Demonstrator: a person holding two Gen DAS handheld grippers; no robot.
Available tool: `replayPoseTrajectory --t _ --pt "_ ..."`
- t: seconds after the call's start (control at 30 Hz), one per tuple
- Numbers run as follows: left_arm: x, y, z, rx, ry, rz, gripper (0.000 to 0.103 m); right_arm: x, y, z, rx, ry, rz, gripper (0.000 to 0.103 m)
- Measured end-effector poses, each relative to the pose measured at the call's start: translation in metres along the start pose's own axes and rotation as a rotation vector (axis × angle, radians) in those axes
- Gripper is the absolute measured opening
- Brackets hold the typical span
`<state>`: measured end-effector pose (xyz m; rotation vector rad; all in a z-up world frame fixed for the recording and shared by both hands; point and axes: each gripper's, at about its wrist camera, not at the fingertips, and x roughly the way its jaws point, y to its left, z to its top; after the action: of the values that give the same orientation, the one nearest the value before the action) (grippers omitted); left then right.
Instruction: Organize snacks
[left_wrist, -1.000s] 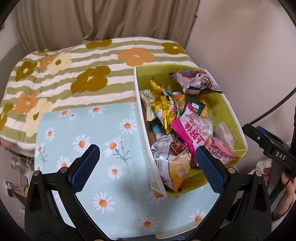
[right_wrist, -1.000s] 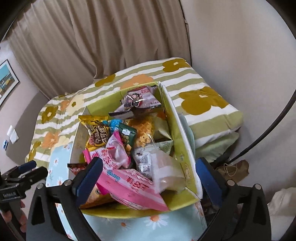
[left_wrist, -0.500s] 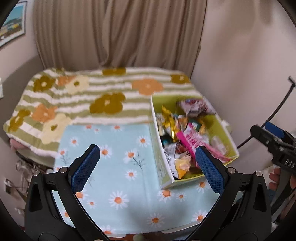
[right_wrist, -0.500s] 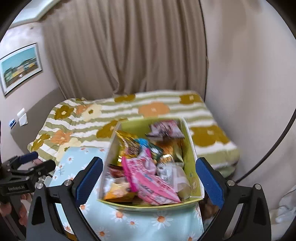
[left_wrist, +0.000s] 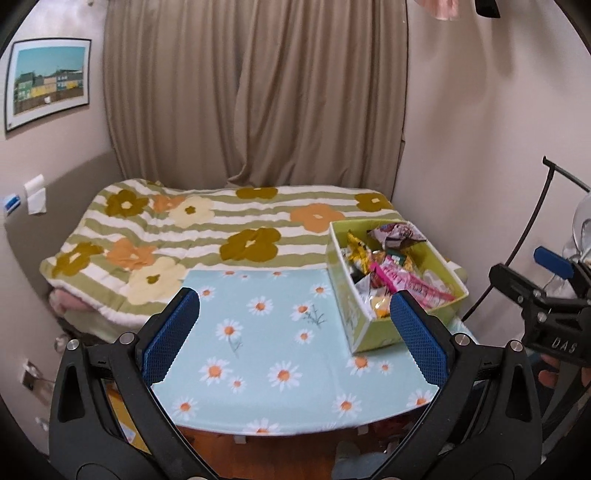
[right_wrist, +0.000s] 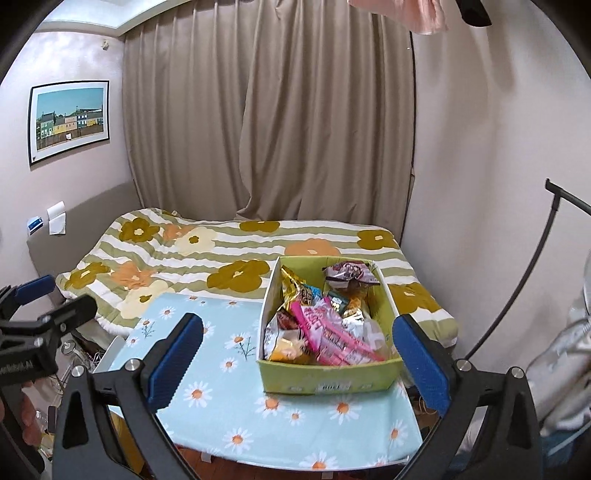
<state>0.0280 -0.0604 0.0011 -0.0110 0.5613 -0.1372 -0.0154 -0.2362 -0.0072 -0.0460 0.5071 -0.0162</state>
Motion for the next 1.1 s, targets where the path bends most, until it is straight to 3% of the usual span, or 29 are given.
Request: replayPoseTrajectory --t 0.33,1.1 --pt "-0.03 0.007 -0.014 -0.012 -0.042 0.004 0.102 -0.016 0.003 -0.008 0.017 -0.017 0.0 0.102" --pt "-0.022 0.002 -0.012 -0.019 -0.033 0.006 0.102 -0.013 0.001 -0.008 0.024 -0.018 -0.001 0.102"
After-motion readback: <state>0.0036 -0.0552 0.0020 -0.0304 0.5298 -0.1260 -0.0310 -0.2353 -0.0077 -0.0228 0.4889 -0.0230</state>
